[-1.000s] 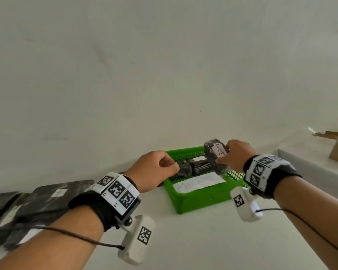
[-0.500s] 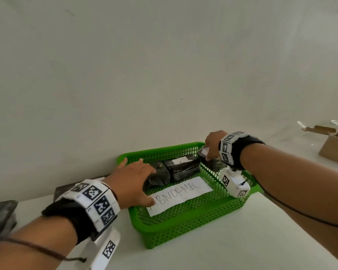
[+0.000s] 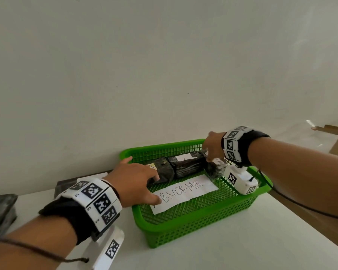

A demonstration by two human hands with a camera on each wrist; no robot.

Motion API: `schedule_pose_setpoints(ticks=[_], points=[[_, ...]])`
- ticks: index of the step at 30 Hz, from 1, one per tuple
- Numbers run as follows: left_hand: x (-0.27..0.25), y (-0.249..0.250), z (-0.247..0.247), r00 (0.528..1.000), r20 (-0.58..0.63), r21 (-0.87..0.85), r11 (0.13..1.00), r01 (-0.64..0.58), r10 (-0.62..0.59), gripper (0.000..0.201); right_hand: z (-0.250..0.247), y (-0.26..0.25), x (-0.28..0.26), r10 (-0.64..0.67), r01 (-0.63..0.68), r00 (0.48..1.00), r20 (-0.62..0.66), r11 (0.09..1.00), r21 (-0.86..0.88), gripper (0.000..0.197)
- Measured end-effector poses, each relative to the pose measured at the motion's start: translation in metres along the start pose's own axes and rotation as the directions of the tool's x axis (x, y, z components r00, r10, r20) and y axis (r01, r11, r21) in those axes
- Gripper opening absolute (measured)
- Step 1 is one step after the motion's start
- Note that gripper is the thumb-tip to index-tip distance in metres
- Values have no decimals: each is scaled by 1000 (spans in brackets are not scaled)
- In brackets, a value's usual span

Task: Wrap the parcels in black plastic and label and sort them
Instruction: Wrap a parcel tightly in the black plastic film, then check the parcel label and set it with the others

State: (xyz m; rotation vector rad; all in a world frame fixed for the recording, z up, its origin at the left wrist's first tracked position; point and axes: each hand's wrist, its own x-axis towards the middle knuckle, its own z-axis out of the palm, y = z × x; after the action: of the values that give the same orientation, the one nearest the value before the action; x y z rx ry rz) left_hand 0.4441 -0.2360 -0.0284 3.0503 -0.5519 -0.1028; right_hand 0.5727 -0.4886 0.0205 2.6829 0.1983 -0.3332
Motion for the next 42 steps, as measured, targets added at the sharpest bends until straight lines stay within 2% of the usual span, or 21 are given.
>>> schedule_pose_setpoints(ticks=[2,5,8,12,14,17,19,21,23,25,27,30,34,37,39,42], points=[[1,0,1,1000,0,2,1000,-1,1,61,1,-6,0,-23,22,1000,6,998,58,43],[1,-1,2,1000,-1,0,1000,3,-3,59,5,-7,1,-16,8,995,101,996,86,34],[2,-1,2,1000,7,3,1000,0,0,59,5,-7,3,21,-28,988,152,999,44,36],[1,0,2,1000,13,0,1000,-4,4,59,-3,-2,-5,-30,1,979,202,990,139,44],[0,1,1,1000,24,-2,1000,-1,1,58,-3,1,-5,-52,26,989,136,982,185,42],[-1,2,0,999,33,-3,1000,-3,3,58,-10,2,-10,-16,12,1000,10,960,278,39],[-3,3,-3,999,40,1,1000,-11,11,59,-19,-4,-20,-21,18,1000,12,966,258,41],[-4,3,-5,998,49,-35,999,-24,25,70,-31,-12,-34,-31,36,999,-23,967,254,44],[-8,3,-10,998,47,-152,988,-41,48,83,-44,-23,-52,-40,63,995,-91,963,262,46],[-15,0,-19,998,-15,-364,929,-62,60,73,-55,-39,-73,-62,89,991,-118,968,234,50],[-30,-7,-31,989,-147,-511,856,-82,8,49,-70,-61,-101,-119,146,983,-142,970,195,51],[-67,-21,-48,960,-259,-567,821,-62,-107,31,-89,-92,-153,-216,254,956,-199,949,185,49],[-139,-45,-57,965,-216,-491,871,26,-150,24,-96,-138,-211,-357,418,890,-286,888,193,42],[-199,-59,-54,970,-136,-392,910,136,-204,20,-85,-183,-246,-444,495,859,-256,847,192,37],[-234,-64,-52,971,-81,-320,928,190,-226,17,-73,-211,-273,-509,547,832,-222,820,168,41],[-285,-63,-47,963,-34,-300,922,246,-268,18,-50,-244,-322,-610,630,776,-159,755,178,61]])
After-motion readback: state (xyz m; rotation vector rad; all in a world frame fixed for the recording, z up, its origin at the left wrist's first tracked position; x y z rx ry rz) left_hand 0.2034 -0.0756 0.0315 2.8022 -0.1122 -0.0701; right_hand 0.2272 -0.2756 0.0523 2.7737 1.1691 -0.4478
